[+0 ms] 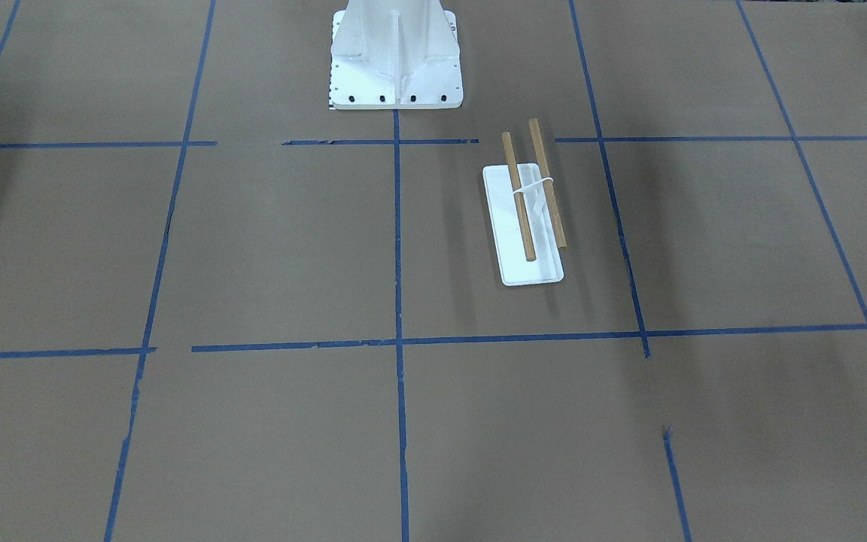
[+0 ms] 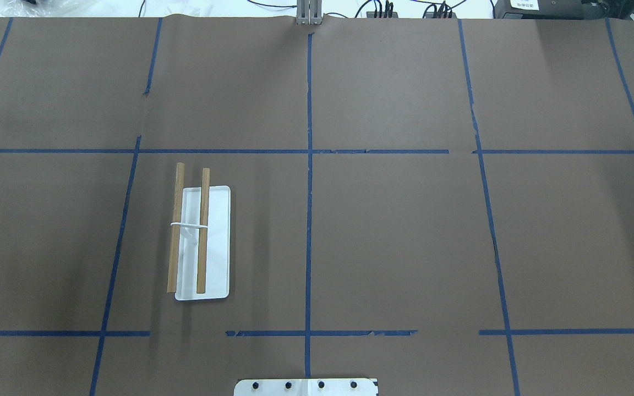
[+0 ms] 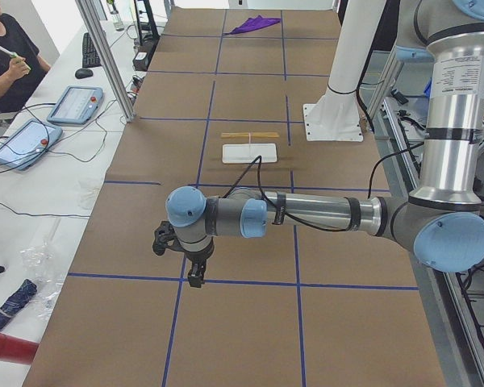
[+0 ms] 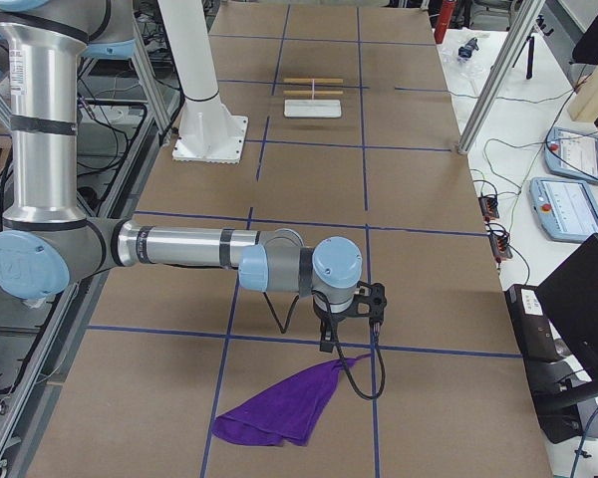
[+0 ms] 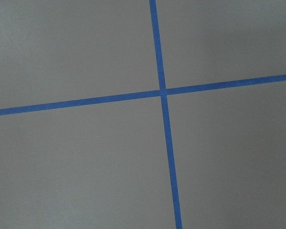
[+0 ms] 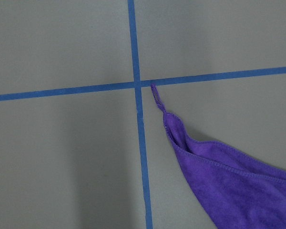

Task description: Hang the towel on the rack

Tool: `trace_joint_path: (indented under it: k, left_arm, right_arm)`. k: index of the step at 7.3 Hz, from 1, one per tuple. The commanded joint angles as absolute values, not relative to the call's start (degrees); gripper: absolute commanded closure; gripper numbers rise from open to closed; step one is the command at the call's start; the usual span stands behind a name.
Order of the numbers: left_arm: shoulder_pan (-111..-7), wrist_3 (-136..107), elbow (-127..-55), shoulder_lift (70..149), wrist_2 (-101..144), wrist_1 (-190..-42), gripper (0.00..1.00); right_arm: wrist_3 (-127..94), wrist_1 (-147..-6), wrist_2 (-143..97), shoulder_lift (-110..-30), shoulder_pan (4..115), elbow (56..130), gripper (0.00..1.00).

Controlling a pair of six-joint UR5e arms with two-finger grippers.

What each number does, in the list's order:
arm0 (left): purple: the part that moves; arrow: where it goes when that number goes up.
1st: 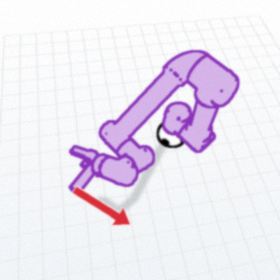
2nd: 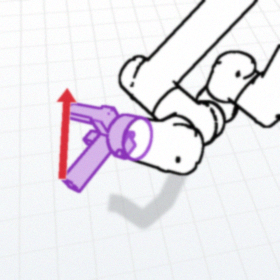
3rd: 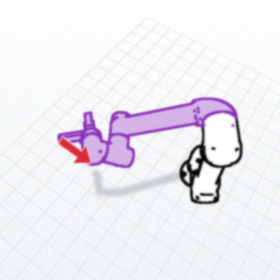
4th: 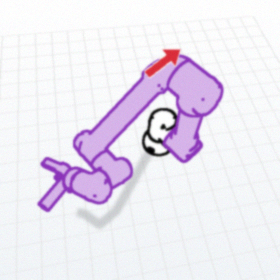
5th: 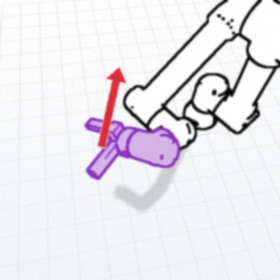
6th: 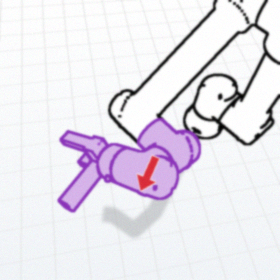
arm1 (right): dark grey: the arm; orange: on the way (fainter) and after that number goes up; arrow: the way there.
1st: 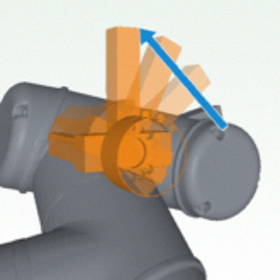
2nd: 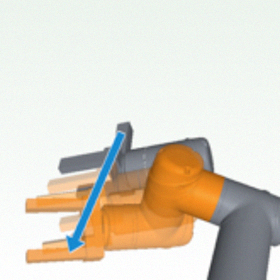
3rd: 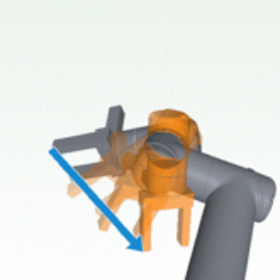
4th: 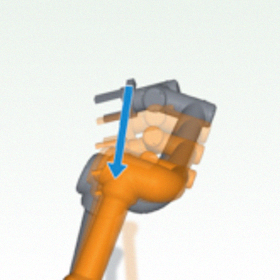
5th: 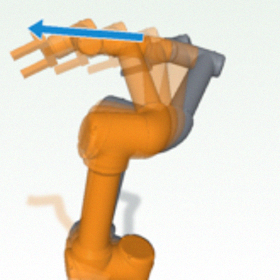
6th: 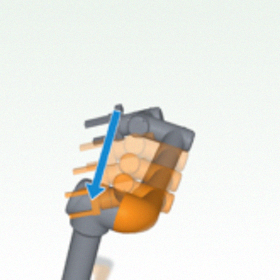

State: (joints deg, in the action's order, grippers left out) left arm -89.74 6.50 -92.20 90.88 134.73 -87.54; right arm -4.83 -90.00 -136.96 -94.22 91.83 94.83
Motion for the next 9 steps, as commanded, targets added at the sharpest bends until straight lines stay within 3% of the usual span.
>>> trace_joint_path:
  k: [1, 3, 5, 8, 9]
  left_arm:
    - [-89.7, 6.5, -92.5, 91.0, 134.7, -87.5, 0.0]
    - [-89.7, 6.4, -93.0, 91.0, 134.7, -87.5, 0.0]
    - [-89.8, 6.5, -93.9, 90.9, 134.7, -87.5, 0.0]
    - [-89.9, 6.4, -96.1, 90.9, 134.6, -87.3, 0.0]
    - [-89.9, 6.4, -96.7, 90.9, 134.6, -87.2, 0.0]
  right_arm:
    - [-4.8, -90.0, -135.5, -93.9, 91.5, 94.8, 0.0]
    - [-5.1, -89.5, -134.2, -90.3, 91.2, 95.0, 0.0]
    - [-5.8, -87.0, -135.3, -90.6, 89.9, 89.2, 0.0]
    - [-1.3, -59.5, -134.7, -94.2, 89.8, 74.9, 0.0]
    - [5.9, -58.3, -134.6, -94.7, 89.7, 72.7, 0.0]
